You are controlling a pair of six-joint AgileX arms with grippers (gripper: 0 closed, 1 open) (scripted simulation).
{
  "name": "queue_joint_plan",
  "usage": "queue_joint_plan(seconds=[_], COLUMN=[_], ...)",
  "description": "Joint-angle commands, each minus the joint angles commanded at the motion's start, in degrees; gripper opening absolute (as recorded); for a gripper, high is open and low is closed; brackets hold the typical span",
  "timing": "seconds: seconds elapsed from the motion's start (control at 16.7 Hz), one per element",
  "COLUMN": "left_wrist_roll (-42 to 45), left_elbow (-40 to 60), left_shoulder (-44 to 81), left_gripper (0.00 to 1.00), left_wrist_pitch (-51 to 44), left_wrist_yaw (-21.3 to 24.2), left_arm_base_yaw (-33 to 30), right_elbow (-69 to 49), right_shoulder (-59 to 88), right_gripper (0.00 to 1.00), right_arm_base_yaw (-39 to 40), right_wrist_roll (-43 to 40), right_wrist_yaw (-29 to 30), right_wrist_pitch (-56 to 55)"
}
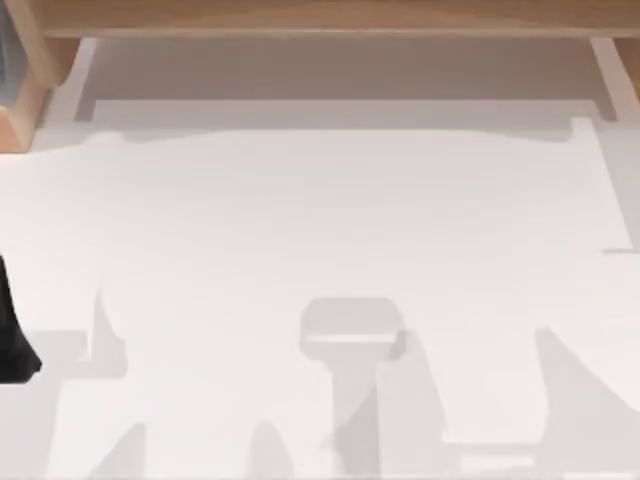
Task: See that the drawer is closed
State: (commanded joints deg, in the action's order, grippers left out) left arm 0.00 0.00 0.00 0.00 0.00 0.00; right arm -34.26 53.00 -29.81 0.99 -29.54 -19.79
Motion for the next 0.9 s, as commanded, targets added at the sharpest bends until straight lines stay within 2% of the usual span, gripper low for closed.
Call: queue_joint_plan(seconds=[0.18, 0.36, 0.72, 0.9], left_wrist_roll=[0.0, 0.0, 0.0, 0.0], left_elbow=[0.0, 0.0, 0.0, 0.0], left_shoulder=[0.0, 0.0, 0.0, 0.0], left_gripper=[1.00, 1.00, 1.00, 1.00], left_wrist_pitch=[0.0, 0.0, 0.0, 0.0], left_wrist_yaw=[0.0, 0.0, 0.0, 0.0], left_arm_base_yaw=[0.0, 0.0, 0.0, 0.0], right_elbow=[-6.2, -9.5, -9.6, -8.6], right_shoulder=[10.2, 15.4, 15.8, 17.0], right_gripper=[1.00, 1.00, 1.00, 1.00], right_arm_base_yaw=[-5.4, -8.3, -8.4, -9.1], right_wrist_roll=[0.1, 0.1, 0.1, -3.4], right_wrist_yaw=[-5.3, -8.0, -8.2, -7.9], right_wrist_pitch=[-3.6, -5.5, -5.6, -8.2])
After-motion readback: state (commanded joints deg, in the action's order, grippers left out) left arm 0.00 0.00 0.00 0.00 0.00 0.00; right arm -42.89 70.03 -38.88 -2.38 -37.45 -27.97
